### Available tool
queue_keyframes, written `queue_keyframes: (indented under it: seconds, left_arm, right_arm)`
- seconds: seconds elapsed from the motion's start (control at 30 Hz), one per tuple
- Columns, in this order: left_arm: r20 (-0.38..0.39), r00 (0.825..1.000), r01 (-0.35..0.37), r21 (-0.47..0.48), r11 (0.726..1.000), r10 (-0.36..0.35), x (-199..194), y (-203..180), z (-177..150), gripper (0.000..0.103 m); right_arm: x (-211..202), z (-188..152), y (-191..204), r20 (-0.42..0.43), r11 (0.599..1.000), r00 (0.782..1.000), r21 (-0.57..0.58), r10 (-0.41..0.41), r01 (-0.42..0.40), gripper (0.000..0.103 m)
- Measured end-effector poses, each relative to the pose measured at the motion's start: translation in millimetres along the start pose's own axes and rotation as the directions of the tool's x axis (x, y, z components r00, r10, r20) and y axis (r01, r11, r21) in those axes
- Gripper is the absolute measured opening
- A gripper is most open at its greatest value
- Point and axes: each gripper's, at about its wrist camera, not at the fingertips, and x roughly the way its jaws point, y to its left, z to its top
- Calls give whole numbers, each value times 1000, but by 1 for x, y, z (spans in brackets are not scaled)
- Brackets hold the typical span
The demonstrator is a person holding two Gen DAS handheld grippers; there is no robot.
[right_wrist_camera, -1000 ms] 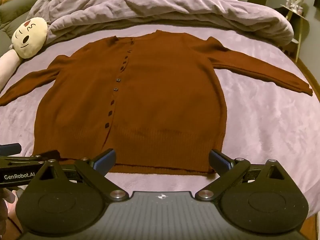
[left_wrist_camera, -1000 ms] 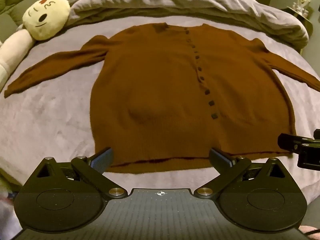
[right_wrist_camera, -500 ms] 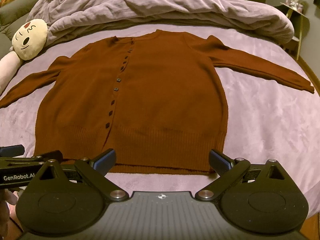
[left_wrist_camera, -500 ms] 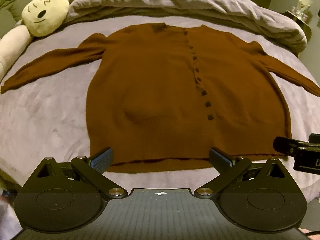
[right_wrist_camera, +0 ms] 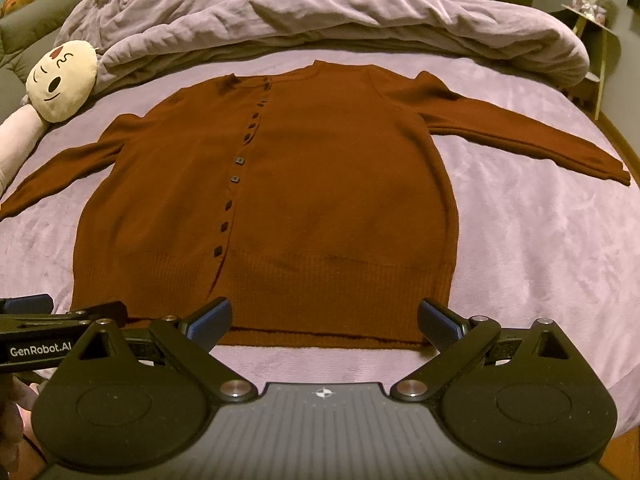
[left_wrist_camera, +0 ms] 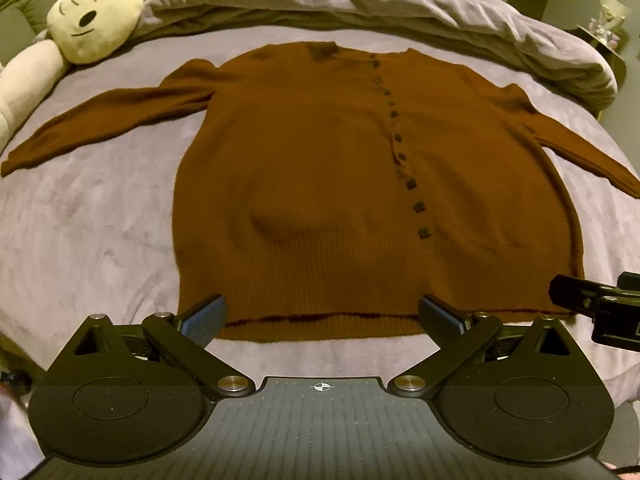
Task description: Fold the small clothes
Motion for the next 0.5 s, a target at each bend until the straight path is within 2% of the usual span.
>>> queue_keyframes:
  seconds: [0.3,0.5]
  left_arm:
    - [-40,999,4,-11,1000,-4,3,0,-1,103]
    - [-21,1000,8,-11,1000,-8,4,0,-1,103]
  right_arm:
    - [0,-1,0,20,1000,1000,-8,2,-2,99]
    - [2,-1,-3,11,1000,1000,3,4,-4,99]
